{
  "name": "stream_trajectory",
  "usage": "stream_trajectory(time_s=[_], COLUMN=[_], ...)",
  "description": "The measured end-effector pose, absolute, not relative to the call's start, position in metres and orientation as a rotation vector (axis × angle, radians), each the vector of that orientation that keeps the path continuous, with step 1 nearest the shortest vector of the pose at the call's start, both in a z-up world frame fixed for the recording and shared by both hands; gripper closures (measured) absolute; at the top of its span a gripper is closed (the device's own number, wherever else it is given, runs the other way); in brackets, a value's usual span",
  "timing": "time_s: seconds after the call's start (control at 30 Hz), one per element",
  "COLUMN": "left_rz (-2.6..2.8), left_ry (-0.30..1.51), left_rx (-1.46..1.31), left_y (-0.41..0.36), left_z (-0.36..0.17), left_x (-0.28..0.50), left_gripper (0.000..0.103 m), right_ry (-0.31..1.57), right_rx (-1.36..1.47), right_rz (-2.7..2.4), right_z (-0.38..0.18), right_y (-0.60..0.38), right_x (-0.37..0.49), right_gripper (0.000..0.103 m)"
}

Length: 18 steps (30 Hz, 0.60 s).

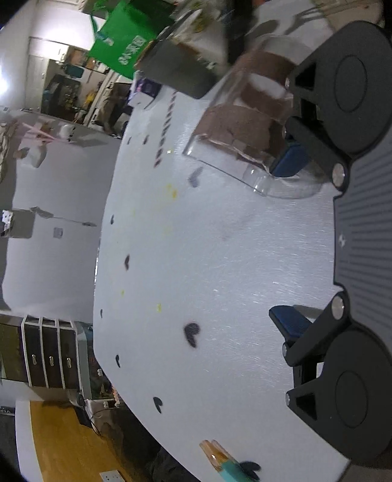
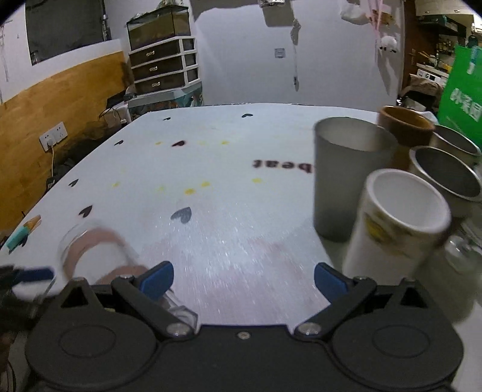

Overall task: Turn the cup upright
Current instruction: 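Lift the glass with the left gripper and rotate it toward the right gripper, then grasp the glass band with the right gripper while the left gripper releases it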

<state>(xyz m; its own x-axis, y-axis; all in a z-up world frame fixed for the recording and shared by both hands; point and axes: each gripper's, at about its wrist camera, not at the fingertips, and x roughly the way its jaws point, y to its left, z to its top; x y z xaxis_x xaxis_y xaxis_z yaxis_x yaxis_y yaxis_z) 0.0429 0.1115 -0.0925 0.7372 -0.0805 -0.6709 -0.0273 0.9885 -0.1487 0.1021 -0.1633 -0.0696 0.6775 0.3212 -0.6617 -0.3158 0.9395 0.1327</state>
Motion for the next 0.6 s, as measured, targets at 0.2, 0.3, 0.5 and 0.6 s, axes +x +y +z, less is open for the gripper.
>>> stream_trajectory(time_s=[0.2, 0.3, 0.5, 0.6], left_rz=[-0.048, -0.059, -0.056, -0.052], left_ry=[0.720, 0.713, 0.691, 0.686], left_rx=[-0.197, -0.215, -0.224, -0.235], left_y=[0.105, 0.105, 0.110, 0.116], left_z=[-0.091, -0.092, -0.093, -0.094], left_x=[0.064, 0.062, 0.048, 0.042], left_gripper=[0.011, 0.011, 0.011, 0.011], right_ry=[0.766, 0.748, 0.805, 0.915], right_rx=[0.006, 0.008, 0.032, 0.030], right_rz=[0.383, 0.398, 0.546, 0.640], right_z=[-0.067, -0.058, -0.033, -0.030], right_y=[-0.175, -0.175, -0.150, -0.125], right_x=[0.080, 0.079, 0.110, 0.138], right_gripper=[0.002, 0.002, 0.002, 0.002])
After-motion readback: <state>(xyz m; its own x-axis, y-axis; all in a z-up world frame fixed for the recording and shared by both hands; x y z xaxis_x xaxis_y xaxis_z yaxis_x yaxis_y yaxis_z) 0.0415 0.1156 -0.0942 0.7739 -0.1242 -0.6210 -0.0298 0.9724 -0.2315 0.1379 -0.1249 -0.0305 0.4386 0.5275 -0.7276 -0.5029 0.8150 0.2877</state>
